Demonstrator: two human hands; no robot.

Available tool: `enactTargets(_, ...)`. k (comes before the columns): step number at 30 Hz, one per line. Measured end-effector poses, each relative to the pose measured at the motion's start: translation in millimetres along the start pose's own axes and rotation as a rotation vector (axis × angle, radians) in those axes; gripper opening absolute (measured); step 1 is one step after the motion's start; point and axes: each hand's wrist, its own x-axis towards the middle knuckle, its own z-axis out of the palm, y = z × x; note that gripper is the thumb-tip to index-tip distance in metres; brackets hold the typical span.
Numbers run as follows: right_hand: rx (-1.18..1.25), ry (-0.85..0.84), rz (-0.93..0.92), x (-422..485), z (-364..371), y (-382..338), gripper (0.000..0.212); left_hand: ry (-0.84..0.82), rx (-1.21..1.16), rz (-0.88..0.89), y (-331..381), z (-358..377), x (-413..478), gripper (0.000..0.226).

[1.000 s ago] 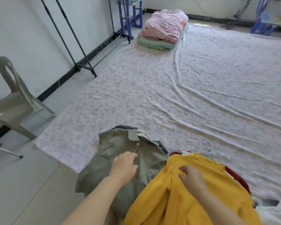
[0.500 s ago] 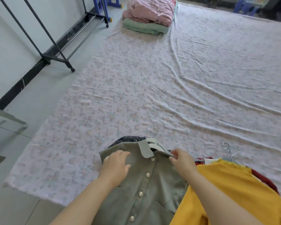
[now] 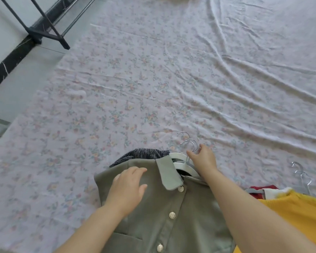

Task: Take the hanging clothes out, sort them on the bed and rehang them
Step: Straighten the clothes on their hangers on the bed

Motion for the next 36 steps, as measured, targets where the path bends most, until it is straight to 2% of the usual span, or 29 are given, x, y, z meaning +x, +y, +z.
enactTargets(3, 0.116, 0.049, -0.018, 9.3, 8.2, -2.4, 0.024, 0.001, 0.011, 0.005, -0.9, 9.0, 5.4, 0.048)
enactTargets(5, 0.188, 0.061, -0.007, 9.8, 11.7, -4.4, 0.02, -0.002, 0.004, 0.002, -0.4, 13.1, 6.1, 0.047)
enactTargets(8, 0.344, 0.046, 0.075, 7.1, 12.0, -6.7, 0.031, -0.004, 0.006, 0.0, -0.1, 14.7, 6.2, 0.047)
enactTargets(11, 0.515, -0.043, 0.146, 7.5, 8.2, -6.6, 0.04, 0.002, 0.007, 0.002, 0.1, 10.0, 11.5, 0.047)
enactTargets(14, 0.59, -0.084, 0.163, 9.1, 6.8, -6.7, 0.027, 0.018, -0.014, -0.003, 0.4, 3.6, 20.5, 0.046)
enactTargets(18, 0.694, -0.13, 0.168, 15.3, 13.8, -10.1, 0.036, 0.053, -0.054, -0.01, -1.5, 2.2, 26.9, 0.044)
enactTargets(21, 0.775, -0.16, 0.184, 18.2, 19.3, -14.2, 0.032, 0.047, -0.059, -0.017, -4.9, 6.8, 26.1, 0.045)
enactTargets(26, 0.835, -0.189, 0.191, 23.2, 17.5, -25.6, 0.025, 0.065, -0.077, -0.021, -7.8, 8.6, 28.4, 0.044)
enactTargets(29, 0.878, -0.194, 0.242, 25.0, 13.6, -34.2, 0.033, 0.081, -0.088, -0.026, -7.9, 5.5, 34.6, 0.044)
enactTargets(31, 0.884, -0.194, 0.238, 22.9, 10.3, -36.1, 0.029, 0.091, -0.104, -0.033, -8.1, 3.1, 38.2, 0.045)
enactTargets(34, 0.838, -0.229, 0.151, 13.3, -1.8, -33.5, 0.023, 0.127, -0.101, -0.028, -7.5, -1.5, 42.2, 0.047)
enactTargets(36, 0.717, -0.239, 0.047, 5.0, -13.9, -32.1, 0.018, 0.13, -0.085, -0.009, -5.2, -4.6, 46.1, 0.052)
